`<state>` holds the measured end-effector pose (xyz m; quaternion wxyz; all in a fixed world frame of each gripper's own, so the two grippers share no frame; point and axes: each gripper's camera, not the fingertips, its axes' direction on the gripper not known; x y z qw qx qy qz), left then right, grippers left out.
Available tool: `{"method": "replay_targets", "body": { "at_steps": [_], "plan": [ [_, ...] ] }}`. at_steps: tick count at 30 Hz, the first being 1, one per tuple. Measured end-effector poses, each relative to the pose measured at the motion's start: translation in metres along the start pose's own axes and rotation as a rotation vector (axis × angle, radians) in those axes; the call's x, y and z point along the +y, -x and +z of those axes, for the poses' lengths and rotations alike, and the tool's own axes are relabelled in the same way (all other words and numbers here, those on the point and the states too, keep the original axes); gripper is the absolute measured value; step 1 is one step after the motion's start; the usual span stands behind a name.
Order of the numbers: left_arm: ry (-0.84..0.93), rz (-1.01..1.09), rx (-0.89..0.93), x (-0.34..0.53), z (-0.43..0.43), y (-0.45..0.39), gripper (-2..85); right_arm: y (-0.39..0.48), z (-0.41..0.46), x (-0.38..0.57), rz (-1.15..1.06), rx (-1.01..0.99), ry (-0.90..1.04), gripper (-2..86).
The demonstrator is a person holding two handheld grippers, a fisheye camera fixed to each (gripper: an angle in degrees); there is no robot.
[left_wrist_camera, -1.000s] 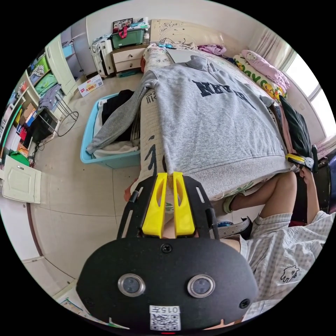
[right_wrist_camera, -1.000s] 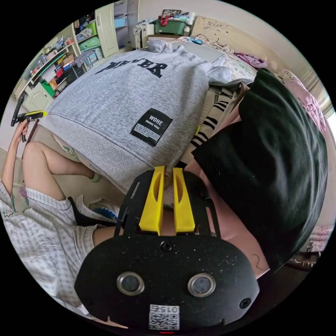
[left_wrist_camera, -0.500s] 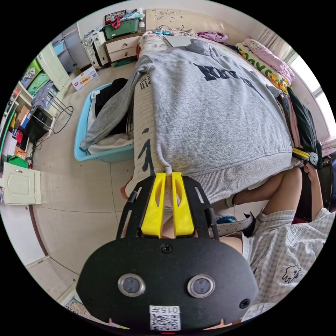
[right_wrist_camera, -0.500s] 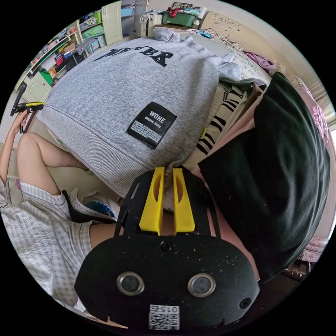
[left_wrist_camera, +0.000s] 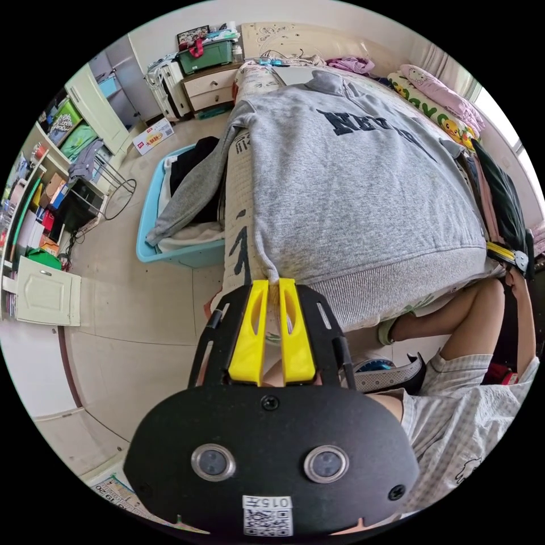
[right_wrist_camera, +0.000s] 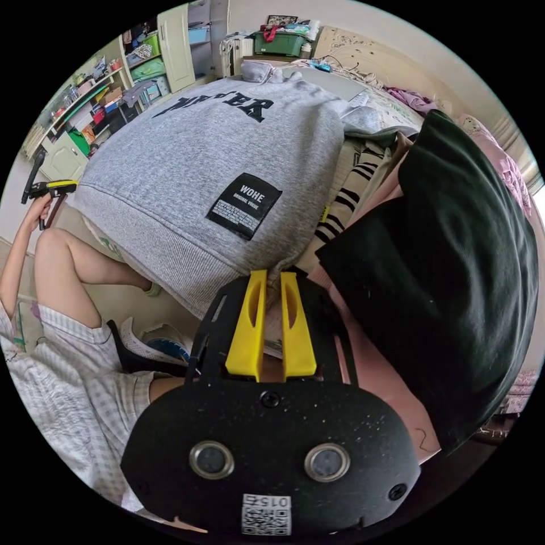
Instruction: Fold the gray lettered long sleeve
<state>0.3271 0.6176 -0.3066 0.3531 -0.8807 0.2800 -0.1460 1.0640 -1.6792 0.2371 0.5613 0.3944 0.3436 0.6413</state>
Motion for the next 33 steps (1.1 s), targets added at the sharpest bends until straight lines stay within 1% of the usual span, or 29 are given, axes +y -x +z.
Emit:
{"method": "replay_targets", "body": {
  "at_steps": [1,4,6,7,8,10,12,14,15,16,18,19,22,24,25,29,31,33],
  "plan": [
    [-0.007,-0.013,0.011,0.003,0.003,0.003,3.0,-0.004,-0.001,-0.002,0.007,-0.023,0.004,5.1],
    [-0.011,-0.042,0.044,0.009,0.008,0.013,3.8,-0.027,-0.008,-0.016,0.041,-0.183,0.041,5.9],
    [0.000,-0.046,0.062,0.011,0.012,0.019,4.4,-0.046,-0.013,-0.031,0.069,-0.351,0.120,6.5],
    [0.006,-0.028,0.062,0.013,0.013,0.021,4.9,-0.049,-0.019,-0.037,0.056,-0.370,0.162,6.7],
    [0.010,-0.021,0.067,0.015,0.013,0.026,5.3,-0.049,-0.024,-0.039,0.043,-0.365,0.177,6.8],
    [0.018,-0.025,0.101,0.019,0.012,0.035,5.6,-0.047,-0.046,-0.048,0.014,-0.292,0.205,6.9],
    [0.018,-0.038,0.155,0.024,0.011,0.045,5.9,-0.044,-0.095,-0.071,-0.002,-0.165,0.188,7.1],
    [0.022,-0.061,0.216,0.034,0.010,0.059,6.0,-0.041,-0.146,-0.097,0.004,-0.103,0.125,7.3],
    [0.021,-0.067,0.220,0.037,0.008,0.062,6.0,-0.036,-0.186,-0.117,0.011,-0.069,0.069,7.4],
    [0.009,-0.073,0.214,0.045,0.004,0.066,6.0,-0.033,-0.206,-0.127,0.015,-0.056,0.037,7.5],
    [-0.022,-0.082,0.195,0.060,-0.006,0.071,6.0,-0.017,-0.289,-0.169,0.048,-0.005,-0.075,7.6],
    [-0.053,-0.093,0.191,0.070,-0.016,0.074,5.9,-0.006,-0.329,-0.190,0.072,0.028,-0.115,7.7],
    [-0.184,-0.083,0.231,0.096,-0.051,0.070,5.6,0.031,-0.405,-0.220,0.081,0.089,-0.215,7.9],
    [-0.251,-0.044,0.238,0.105,-0.072,0.059,5.6,0.073,-0.465,-0.233,0.009,0.083,-0.342,8.5],
    [-0.288,-0.011,0.231,0.109,-0.084,0.049,5.6,0.086,-0.484,-0.241,-0.007,0.068,-0.372,8.7],
    [-0.406,0.128,0.268,0.105,-0.111,0.006,5.5,0.106,-0.508,-0.266,-0.042,0.058,-0.418,8.8],
    [-0.447,0.179,0.319,0.096,-0.111,-0.011,5.4,0.103,-0.502,-0.281,-0.048,0.069,-0.421,8.7],
    [-0.480,0.225,0.386,0.084,-0.105,-0.028,5.4,0.081,-0.477,-0.303,-0.034,0.061,-0.409,8.6]
  ]
}}
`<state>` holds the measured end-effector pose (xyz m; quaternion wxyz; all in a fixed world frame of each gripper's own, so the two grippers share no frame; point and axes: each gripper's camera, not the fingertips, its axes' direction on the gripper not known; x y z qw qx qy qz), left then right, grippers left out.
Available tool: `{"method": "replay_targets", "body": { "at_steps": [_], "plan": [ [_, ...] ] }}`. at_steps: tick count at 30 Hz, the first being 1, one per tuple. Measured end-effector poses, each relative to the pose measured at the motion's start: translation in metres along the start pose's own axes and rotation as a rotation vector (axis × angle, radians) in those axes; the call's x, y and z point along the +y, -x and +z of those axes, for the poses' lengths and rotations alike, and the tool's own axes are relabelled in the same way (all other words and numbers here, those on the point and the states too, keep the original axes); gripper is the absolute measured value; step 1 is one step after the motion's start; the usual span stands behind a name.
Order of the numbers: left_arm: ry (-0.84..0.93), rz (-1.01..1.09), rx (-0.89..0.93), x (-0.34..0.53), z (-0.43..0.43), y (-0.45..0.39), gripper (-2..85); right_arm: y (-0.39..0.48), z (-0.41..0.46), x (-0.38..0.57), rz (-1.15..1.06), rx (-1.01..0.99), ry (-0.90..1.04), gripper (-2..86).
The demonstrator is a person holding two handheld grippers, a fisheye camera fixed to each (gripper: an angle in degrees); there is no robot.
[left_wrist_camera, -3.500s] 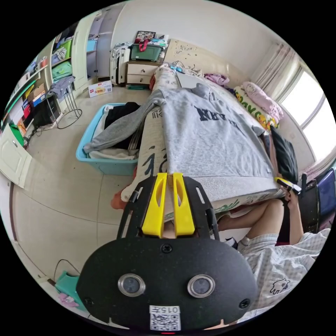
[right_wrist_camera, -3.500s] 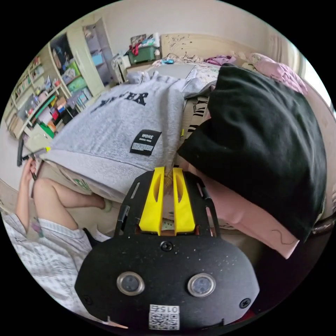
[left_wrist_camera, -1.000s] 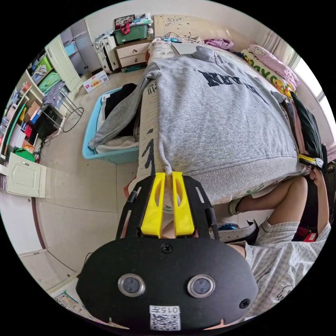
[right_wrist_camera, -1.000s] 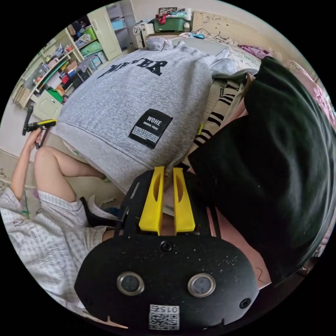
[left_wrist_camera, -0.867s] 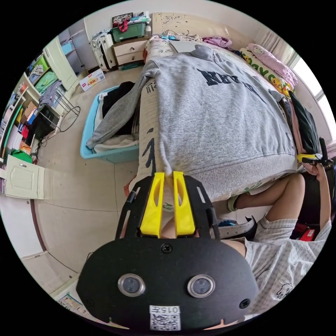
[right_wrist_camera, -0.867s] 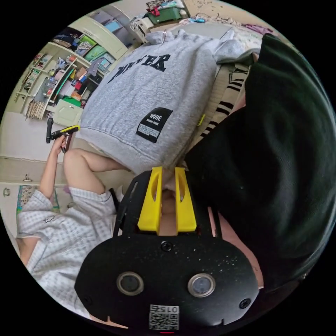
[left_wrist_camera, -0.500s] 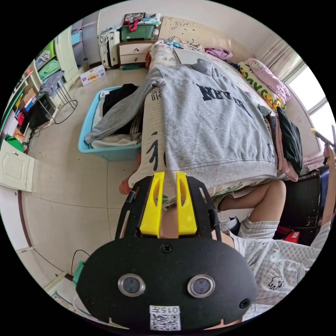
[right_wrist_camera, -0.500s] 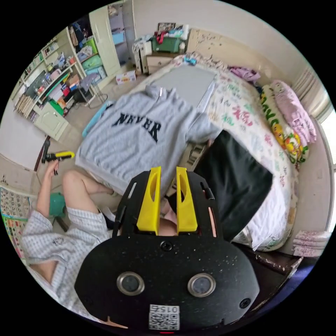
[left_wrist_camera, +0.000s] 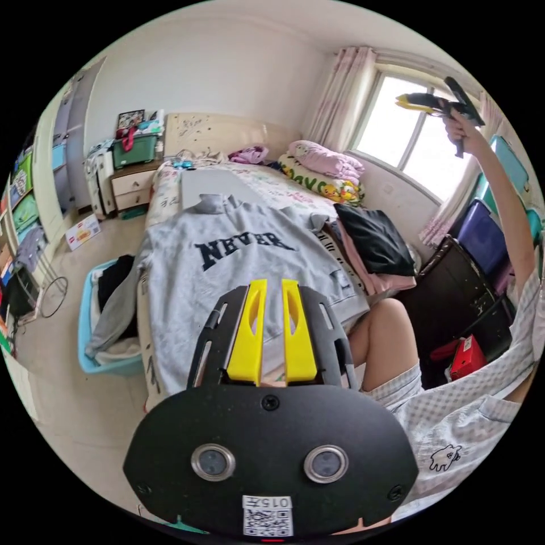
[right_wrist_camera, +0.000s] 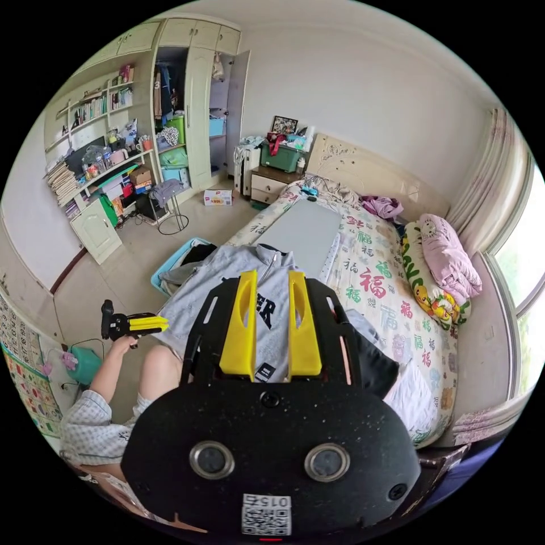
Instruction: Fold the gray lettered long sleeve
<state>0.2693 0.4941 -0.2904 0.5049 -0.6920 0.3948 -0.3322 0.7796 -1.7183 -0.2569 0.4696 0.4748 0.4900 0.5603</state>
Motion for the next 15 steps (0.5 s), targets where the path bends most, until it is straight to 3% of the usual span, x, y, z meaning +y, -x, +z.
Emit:
{"method": "replay_targets", "body": {
  "at_steps": [6,15],
  "plan": [
    [0.016,0.054,0.193,-0.039,0.101,-0.024,5.5,-0.122,0.172,0.015,0.187,-0.051,0.127,8.5],
    [0.257,0.218,0.301,-0.103,0.270,-0.069,6.1,-0.326,0.446,0.084,0.589,-0.051,0.302,8.6]
  ]
}}
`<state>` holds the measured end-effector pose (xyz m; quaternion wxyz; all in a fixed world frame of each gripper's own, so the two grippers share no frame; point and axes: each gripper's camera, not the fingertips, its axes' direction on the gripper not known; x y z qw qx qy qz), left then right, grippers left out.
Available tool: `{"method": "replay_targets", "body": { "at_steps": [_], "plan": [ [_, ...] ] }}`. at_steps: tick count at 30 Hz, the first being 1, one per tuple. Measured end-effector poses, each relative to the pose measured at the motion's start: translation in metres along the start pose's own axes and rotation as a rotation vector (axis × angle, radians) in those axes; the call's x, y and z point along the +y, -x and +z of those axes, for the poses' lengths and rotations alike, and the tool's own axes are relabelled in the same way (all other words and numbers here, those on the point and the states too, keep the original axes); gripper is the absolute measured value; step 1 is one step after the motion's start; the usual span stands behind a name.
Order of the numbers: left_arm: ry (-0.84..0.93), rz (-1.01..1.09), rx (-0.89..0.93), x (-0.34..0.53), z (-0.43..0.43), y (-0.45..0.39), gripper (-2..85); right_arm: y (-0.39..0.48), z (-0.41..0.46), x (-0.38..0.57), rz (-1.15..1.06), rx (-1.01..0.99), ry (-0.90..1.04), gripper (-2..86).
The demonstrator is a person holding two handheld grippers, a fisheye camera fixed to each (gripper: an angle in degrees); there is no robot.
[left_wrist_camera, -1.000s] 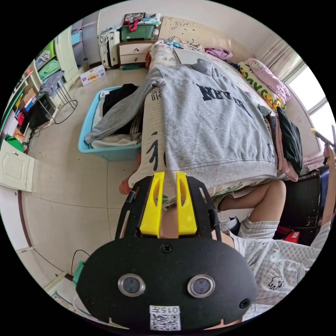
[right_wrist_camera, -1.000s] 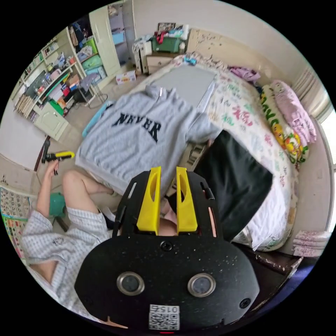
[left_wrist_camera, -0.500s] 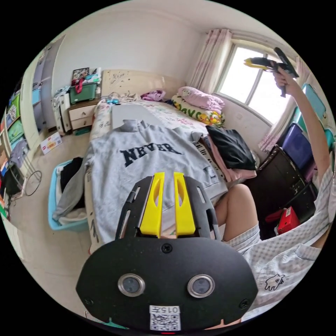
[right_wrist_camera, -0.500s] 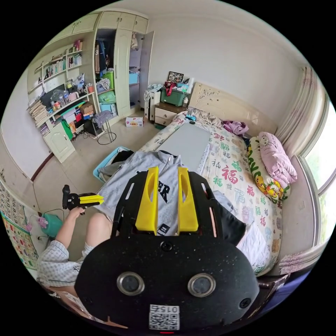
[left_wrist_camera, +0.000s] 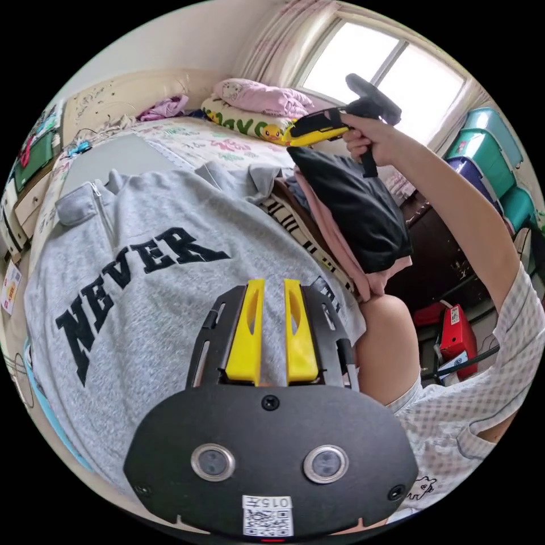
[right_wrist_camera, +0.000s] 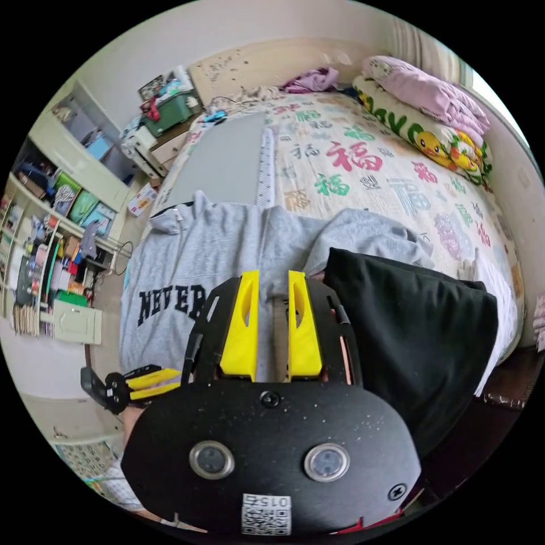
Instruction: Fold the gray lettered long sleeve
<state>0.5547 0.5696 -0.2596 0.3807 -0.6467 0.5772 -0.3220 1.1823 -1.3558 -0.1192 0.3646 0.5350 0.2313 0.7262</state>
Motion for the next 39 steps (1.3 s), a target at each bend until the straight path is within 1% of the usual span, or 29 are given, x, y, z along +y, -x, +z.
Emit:
{"method": "replay_targets", "body": {
  "at_steps": [3,5,8,9,10,11,12,14,16,17,19,20,21,22,23,24,25,27,29,31,32,33,34,35,36,39],
  "plan": [
    [0.085,0.020,0.003,0.002,0.042,0.000,6.2,-0.037,0.051,-0.037,0.068,0.056,0.019,8.8],
    [0.126,0.059,0.037,0.001,0.060,-0.008,6.3,-0.048,0.075,-0.059,0.062,0.095,0.036,8.9],
    [0.165,0.100,0.017,0.001,0.078,-0.017,6.3,-0.050,0.113,-0.094,0.016,0.217,0.101,9.6],
    [0.181,0.105,0.014,0.001,0.082,-0.018,6.3,-0.051,0.135,-0.106,0.000,0.300,0.177,9.7],
    [0.213,0.108,0.011,0.000,0.091,-0.017,6.3,-0.053,0.147,-0.109,-0.006,0.335,0.220,9.6],
    [0.222,0.110,0.005,-0.002,0.095,-0.017,6.1,-0.056,0.170,-0.113,-0.025,0.385,0.303,8.7],
    [0.218,0.116,0.004,-0.002,0.095,-0.016,6.1,-0.058,0.184,-0.113,-0.053,0.423,0.343,7.1],
    [0.225,0.119,0.010,-0.006,0.095,-0.011,5.6,-0.058,0.182,-0.112,-0.079,0.463,0.289,4.1],
    [0.223,0.097,0.027,-0.008,0.094,-0.003,5.2,-0.054,0.161,-0.112,-0.088,0.434,0.206,3.0],
    [0.221,0.075,0.047,-0.009,0.093,0.004,5.1,-0.045,0.137,-0.107,-0.104,0.416,0.103,2.6],
    [0.211,0.046,0.071,-0.010,0.090,0.013,5.1,-0.008,0.086,-0.072,-0.214,0.349,-0.095,2.3],
    [0.198,0.031,0.077,-0.010,0.085,0.018,5.1,0.004,0.076,-0.056,-0.257,0.326,-0.135,2.4],
    [0.189,0.022,0.078,-0.010,0.082,0.021,5.0,0.030,0.062,-0.019,-0.370,0.279,-0.180,2.6],
    [0.167,0.004,0.080,-0.011,0.074,0.026,5.1,0.042,0.058,0.002,-0.420,0.260,-0.193,2.8],
    [0.138,-0.017,0.082,-0.011,0.065,0.033,5.2,0.061,0.056,0.045,-0.511,0.215,-0.210,3.3],
    [0.123,-0.033,0.080,-0.010,0.060,0.037,5.3,0.077,0.066,0.086,-0.619,0.181,-0.169,4.1],
    [0.092,-0.075,0.070,-0.009,0.051,0.048,5.4,0.081,0.077,0.120,-0.662,0.152,-0.136,4.7],
    [0.046,-0.152,0.063,-0.004,0.036,0.068,5.5,0.067,0.086,0.154,-0.670,0.073,-0.116,5.2],
    [-0.019,-0.232,0.104,0.003,0.018,0.089,5.6,0.033,0.080,0.165,-0.590,0.013,-0.124,5.8],
    [-0.057,-0.267,0.124,0.006,0.008,0.100,5.6,-0.041,0.051,0.159,-0.356,-0.126,-0.210,5.8],
    [-0.069,-0.279,0.121,0.006,0.004,0.104,5.6,-0.061,0.045,0.156,-0.294,-0.166,-0.234,5.8],
    [-0.071,-0.282,0.117,0.005,0.003,0.106,5.6,-0.100,0.037,0.150,-0.182,-0.236,-0.274,6.5],
    [-0.071,-0.282,0.110,0.002,0.001,0.108,5.6,-0.119,0.037,0.147,-0.114,-0.259,-0.281,6.8],
    [-0.067,-0.281,0.110,-0.002,0.002,0.109,5.6,-0.153,0.040,0.139,0.008,-0.300,-0.269,9.5],
    [-0.065,-0.279,0.112,-0.004,0.002,0.110,5.6,-0.176,0.045,0.132,0.083,-0.328,-0.244,11.5],
    [-0.054,-0.268,0.139,-0.015,0.005,0.112,5.6,-0.206,0.062,0.120,0.177,-0.375,-0.206,13.1]
  ]
}}
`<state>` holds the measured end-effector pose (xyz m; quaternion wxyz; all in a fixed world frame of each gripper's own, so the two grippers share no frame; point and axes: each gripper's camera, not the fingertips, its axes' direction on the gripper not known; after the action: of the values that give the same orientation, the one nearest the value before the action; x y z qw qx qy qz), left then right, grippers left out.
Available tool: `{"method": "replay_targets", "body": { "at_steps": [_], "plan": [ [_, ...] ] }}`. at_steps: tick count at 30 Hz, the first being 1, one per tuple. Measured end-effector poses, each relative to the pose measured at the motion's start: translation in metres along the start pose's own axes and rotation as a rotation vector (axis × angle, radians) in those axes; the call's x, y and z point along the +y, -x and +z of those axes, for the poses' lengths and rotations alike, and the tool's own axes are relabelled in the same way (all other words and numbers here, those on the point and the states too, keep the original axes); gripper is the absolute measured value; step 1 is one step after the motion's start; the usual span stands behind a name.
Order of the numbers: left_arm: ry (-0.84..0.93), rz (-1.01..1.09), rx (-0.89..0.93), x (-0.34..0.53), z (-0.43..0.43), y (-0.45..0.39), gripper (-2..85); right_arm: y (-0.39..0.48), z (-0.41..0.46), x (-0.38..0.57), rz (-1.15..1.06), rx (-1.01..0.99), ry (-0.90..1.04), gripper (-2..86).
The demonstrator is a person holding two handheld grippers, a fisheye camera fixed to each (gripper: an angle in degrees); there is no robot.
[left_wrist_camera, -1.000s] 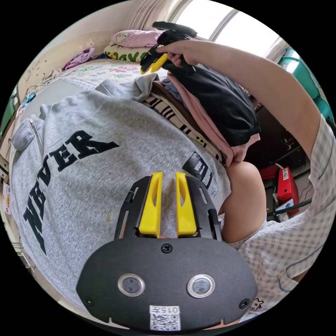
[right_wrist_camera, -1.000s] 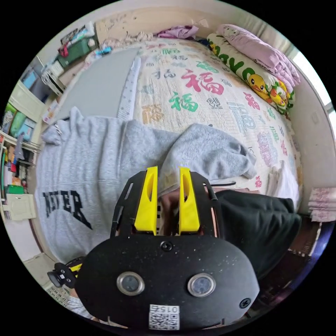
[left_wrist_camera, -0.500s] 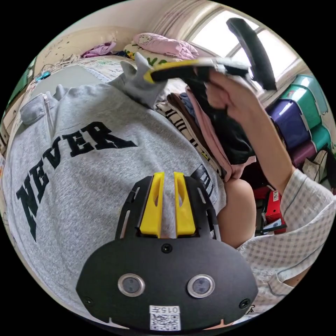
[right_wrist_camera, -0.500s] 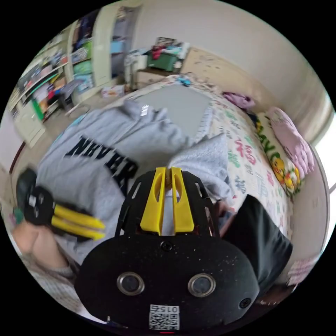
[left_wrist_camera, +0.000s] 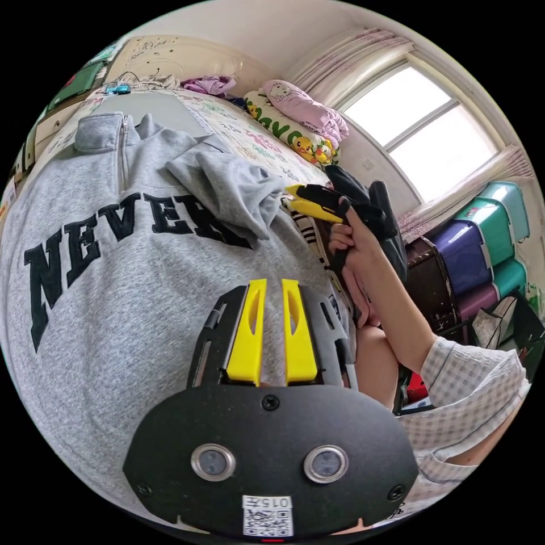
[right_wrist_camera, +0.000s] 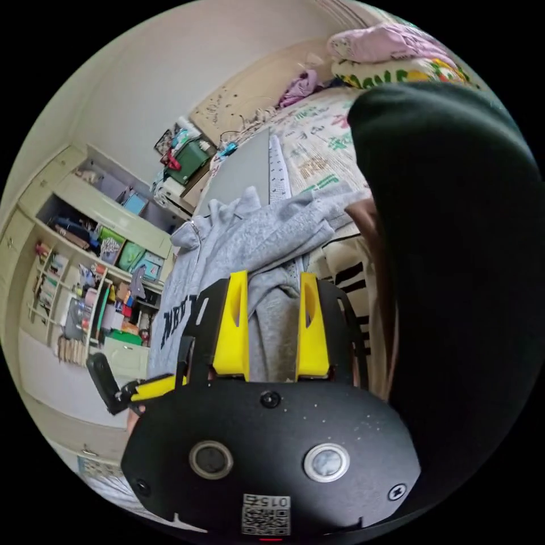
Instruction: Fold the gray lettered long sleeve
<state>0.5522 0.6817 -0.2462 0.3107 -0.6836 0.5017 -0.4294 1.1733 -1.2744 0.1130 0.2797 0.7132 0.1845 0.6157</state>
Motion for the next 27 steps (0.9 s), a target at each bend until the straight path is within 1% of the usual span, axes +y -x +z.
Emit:
{"method": "replay_targets", "body": {
  "at_steps": [4,6,8,11,12,13,14,15,16,17,18,19,20,21,22,24,25,27],
  "plan": [
    [0.037,0.020,-0.019,-0.014,0.001,0.000,5.6,-0.029,0.008,-0.006,0.106,-0.054,-0.036,12.2],
    [0.046,0.023,-0.033,-0.020,-0.002,0.001,5.6,-0.041,0.006,0.000,0.120,-0.105,-0.045,6.4],
    [0.038,0.021,-0.031,-0.026,-0.011,0.004,5.5,-0.038,-0.015,0.016,0.103,-0.112,-0.135,2.6],
    [-0.022,0.001,0.012,-0.034,-0.034,0.013,5.6,-0.006,-0.063,0.045,-0.009,-0.112,-0.253,1.3],
    [-0.043,-0.007,0.017,-0.035,-0.040,0.015,5.7,0.015,-0.083,0.061,-0.090,-0.144,-0.297,1.1],
    [-0.096,-0.032,0.024,-0.035,-0.055,0.021,5.8,0.027,-0.092,0.070,-0.139,-0.164,-0.316,1.0],
    [-0.165,-0.065,0.034,-0.033,-0.073,0.029,6.1,0.056,-0.109,0.091,-0.253,-0.212,-0.334,1.0],
    [-0.205,-0.086,0.042,-0.031,-0.082,0.034,6.2,0.090,-0.121,0.116,-0.408,-0.271,-0.314,1.0],
    [-0.291,-0.139,0.060,-0.025,-0.103,0.046,6.4,0.126,-0.127,0.142,-0.581,-0.331,-0.243,1.1],
    [-0.375,-0.205,0.072,-0.015,-0.124,0.062,6.4,0.145,-0.126,0.155,-0.670,-0.356,-0.180,1.3],
    [-0.414,-0.247,0.074,-0.009,-0.134,0.071,6.4,0.180,-0.117,0.186,-0.848,-0.392,-0.013,1.6],
    [-0.491,-0.340,0.071,0.005,-0.154,0.090,6.4,0.195,-0.111,0.203,-0.930,-0.405,0.083,1.8],
    [-0.559,-0.422,0.070,0.021,-0.172,0.107,6.4,0.216,-0.097,0.238,-1.053,-0.412,0.248,2.4],
    [-0.585,-0.456,0.072,0.028,-0.181,0.114,6.5,0.227,-0.088,0.270,-1.132,-0.398,0.346,3.4],
    [-0.626,-0.507,0.078,0.040,-0.196,0.126,6.6,0.232,-0.086,0.293,-1.172,-0.363,0.391,4.0],
    [-0.655,-0.545,0.085,0.052,-0.212,0.137,6.9,0.233,-0.094,0.309,-1.195,-0.356,0.414,3.8],
    [-0.656,-0.550,0.085,0.054,-0.221,0.140,7.1,0.232,-0.101,0.310,-1.203,-0.392,0.421,3.4],
    [-0.637,-0.538,0.084,0.052,-0.228,0.142,7.5,0.215,-0.135,0.303,-1.179,-0.606,0.392,3.6]
  ]
}}
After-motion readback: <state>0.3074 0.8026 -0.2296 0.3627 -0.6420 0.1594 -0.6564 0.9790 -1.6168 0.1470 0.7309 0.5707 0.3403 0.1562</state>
